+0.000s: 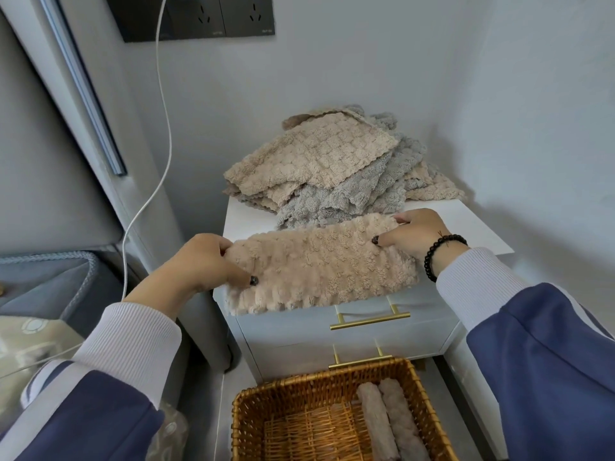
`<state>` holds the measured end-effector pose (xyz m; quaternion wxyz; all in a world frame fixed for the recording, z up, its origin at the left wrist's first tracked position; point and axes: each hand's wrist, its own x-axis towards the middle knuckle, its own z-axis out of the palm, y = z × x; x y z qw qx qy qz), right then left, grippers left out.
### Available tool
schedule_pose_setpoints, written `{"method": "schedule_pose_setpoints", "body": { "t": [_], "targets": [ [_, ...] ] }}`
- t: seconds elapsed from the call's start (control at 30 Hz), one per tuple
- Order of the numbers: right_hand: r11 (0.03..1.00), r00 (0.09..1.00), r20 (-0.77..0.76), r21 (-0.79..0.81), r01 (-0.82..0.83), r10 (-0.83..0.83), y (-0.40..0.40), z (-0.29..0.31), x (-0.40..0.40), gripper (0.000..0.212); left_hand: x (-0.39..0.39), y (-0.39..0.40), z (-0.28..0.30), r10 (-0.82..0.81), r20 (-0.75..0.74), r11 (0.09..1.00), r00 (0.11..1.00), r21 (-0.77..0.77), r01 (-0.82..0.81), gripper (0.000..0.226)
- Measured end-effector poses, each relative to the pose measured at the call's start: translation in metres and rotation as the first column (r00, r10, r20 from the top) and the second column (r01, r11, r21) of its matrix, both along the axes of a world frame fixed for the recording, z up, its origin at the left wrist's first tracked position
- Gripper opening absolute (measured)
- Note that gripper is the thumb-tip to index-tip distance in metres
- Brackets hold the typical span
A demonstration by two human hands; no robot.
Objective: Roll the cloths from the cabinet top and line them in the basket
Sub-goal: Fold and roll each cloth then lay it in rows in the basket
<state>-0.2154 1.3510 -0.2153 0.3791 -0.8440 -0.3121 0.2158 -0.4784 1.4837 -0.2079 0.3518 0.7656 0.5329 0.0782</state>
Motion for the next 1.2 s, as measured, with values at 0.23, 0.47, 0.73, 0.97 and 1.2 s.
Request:
{"method": "schedule_pose_setpoints", "body": {
  "t": [0.23, 0.47, 0.73, 0.97, 1.2],
  "targets": [
    [0.968, 0.986, 0.099, 0.224, 0.110, -0.135, 0.001, -0.007, 0.003, 0.031, 0.002, 0.007, -0.004, 0.110, 0.118, 0.948, 0.987, 0.284, -0.140, 0.053],
    [0.990, 0.989, 0.137, 0.141, 0.033, -0.053, -0.004, -0.008, 0.002, 0.030, 0.002, 0.006, -0.009, 0.100, 0.016, 0.981, 0.995, 0.162, -0.102, 0.059],
    [0.997, 0.981, 0.195, -0.072, -0.009, 0.023, -0.010, -0.004, -0.001, 0.042, 0.001, -0.006, 0.000, 0.144, -0.209, 0.989, 0.967, 0.048, -0.137, 0.049],
    [0.994, 0.982, 0.184, -0.109, -0.010, 0.030, -0.013, -0.003, 0.000, 0.043, 0.000, -0.009, 0.003, 0.114, -0.138, 0.991, 0.984, 0.083, -0.103, 0.035],
    [0.996, 0.979, 0.202, -0.089, 0.007, 0.011, -0.016, -0.002, 0.002, 0.036, -0.009, -0.012, 0.018, 0.108, -0.043, 0.994, 0.993, 0.011, -0.108, 0.023]
  ]
}}
